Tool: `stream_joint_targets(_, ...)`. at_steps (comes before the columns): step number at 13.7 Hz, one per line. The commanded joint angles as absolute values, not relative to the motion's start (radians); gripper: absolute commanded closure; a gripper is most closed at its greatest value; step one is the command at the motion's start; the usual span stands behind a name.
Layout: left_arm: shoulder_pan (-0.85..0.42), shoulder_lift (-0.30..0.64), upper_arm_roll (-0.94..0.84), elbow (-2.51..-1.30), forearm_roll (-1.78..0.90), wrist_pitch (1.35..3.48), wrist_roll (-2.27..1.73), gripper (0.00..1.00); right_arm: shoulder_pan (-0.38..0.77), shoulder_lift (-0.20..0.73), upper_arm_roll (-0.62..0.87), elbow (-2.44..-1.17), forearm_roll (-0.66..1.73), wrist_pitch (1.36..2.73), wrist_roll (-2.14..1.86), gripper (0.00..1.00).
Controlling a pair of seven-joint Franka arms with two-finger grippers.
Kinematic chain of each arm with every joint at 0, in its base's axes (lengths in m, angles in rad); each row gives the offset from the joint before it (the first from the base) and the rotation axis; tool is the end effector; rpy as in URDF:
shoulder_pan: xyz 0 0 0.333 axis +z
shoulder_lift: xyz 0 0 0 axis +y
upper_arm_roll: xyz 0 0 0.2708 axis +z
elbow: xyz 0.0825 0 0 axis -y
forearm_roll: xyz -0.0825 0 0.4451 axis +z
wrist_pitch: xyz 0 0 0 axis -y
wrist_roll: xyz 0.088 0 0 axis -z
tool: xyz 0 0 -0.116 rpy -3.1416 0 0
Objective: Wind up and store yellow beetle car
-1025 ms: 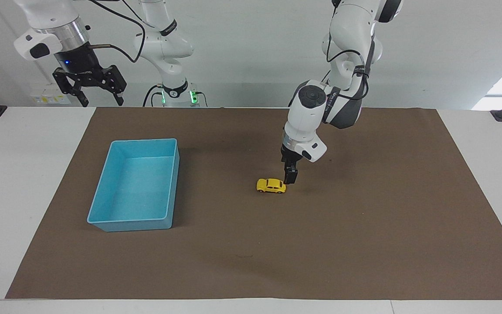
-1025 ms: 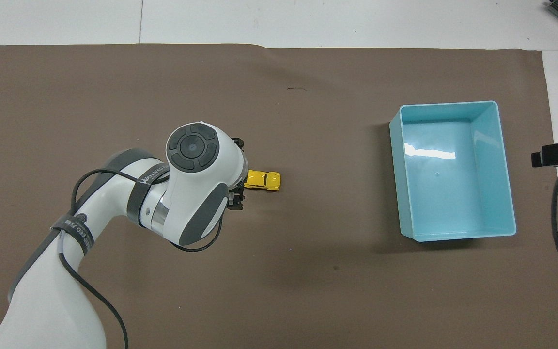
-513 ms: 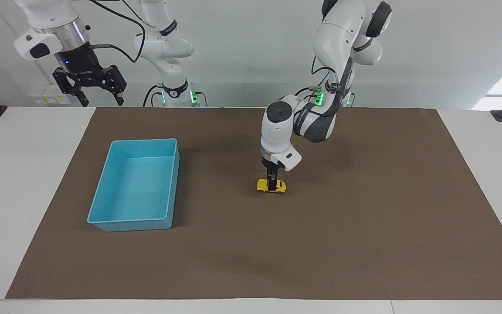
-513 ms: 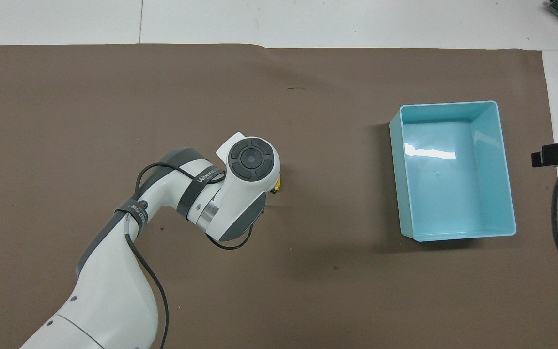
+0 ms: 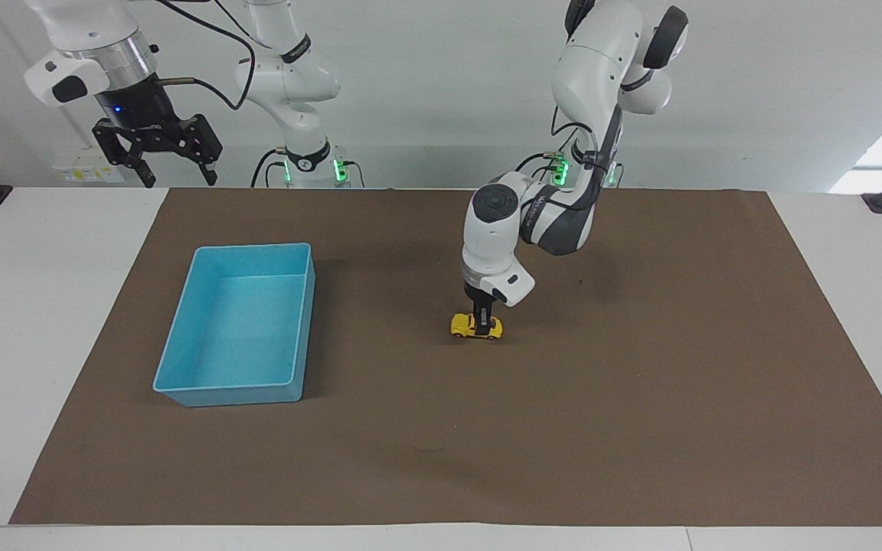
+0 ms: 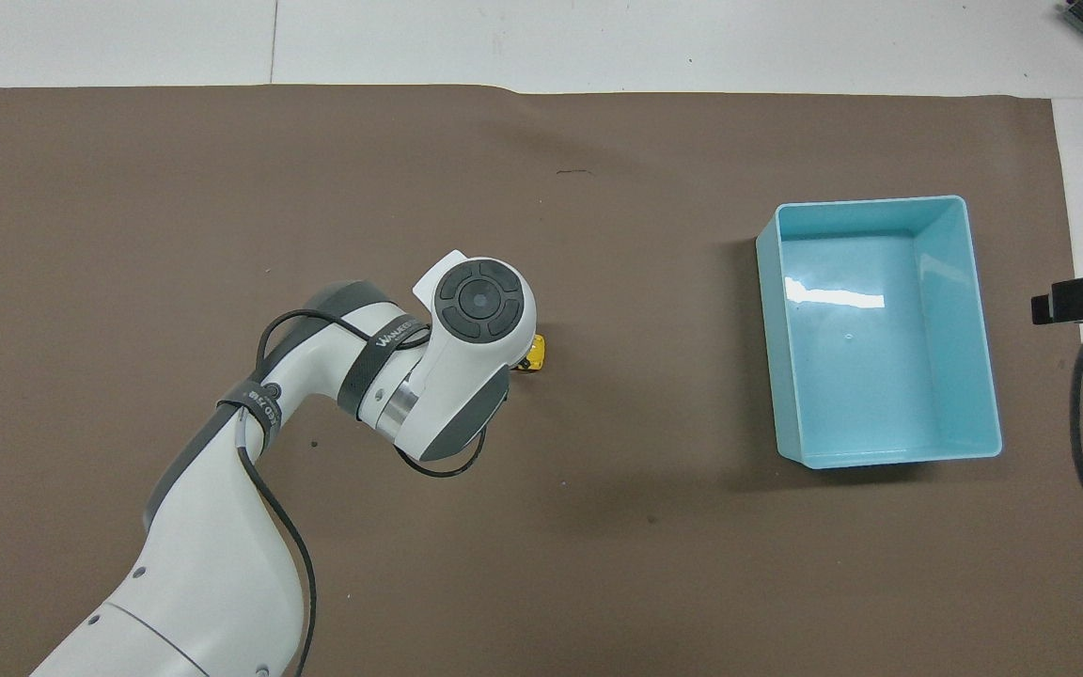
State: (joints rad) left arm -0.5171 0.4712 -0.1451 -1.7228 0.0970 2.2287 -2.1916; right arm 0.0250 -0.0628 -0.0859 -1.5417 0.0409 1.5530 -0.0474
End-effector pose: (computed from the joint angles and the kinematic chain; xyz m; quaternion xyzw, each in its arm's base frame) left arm 0.5558 -0.4231 0.2343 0.7354 0.6773 0.0091 0.0192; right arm 0.5965 -0.0330 0.6223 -0.9990 0.0056 -0.0381 0.0211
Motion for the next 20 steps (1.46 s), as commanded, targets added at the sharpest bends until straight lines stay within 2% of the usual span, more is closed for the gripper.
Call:
stream_joint_targets(1,-0.508,0.48,-0.143,-1.717,0.106,2.232,-2.229,0.76,0.028,-0.067,-0.086,-1.542,0.037,1.548,-0.031,0.0)
stream_joint_targets(9,-0.483,0.479,-0.143,-1.768,0.107,2.276,-2.27,0.76,0.028,-0.067,-0.086,-1.542,0.037,1.548,-0.031,0.0)
stream_joint_targets(20,-0.298,0.474,-0.141,-1.819,0.107,2.258,-2.126,0.67,0.026,-0.067,-0.086,-1.542,0.037,1.54,-0.031,0.0)
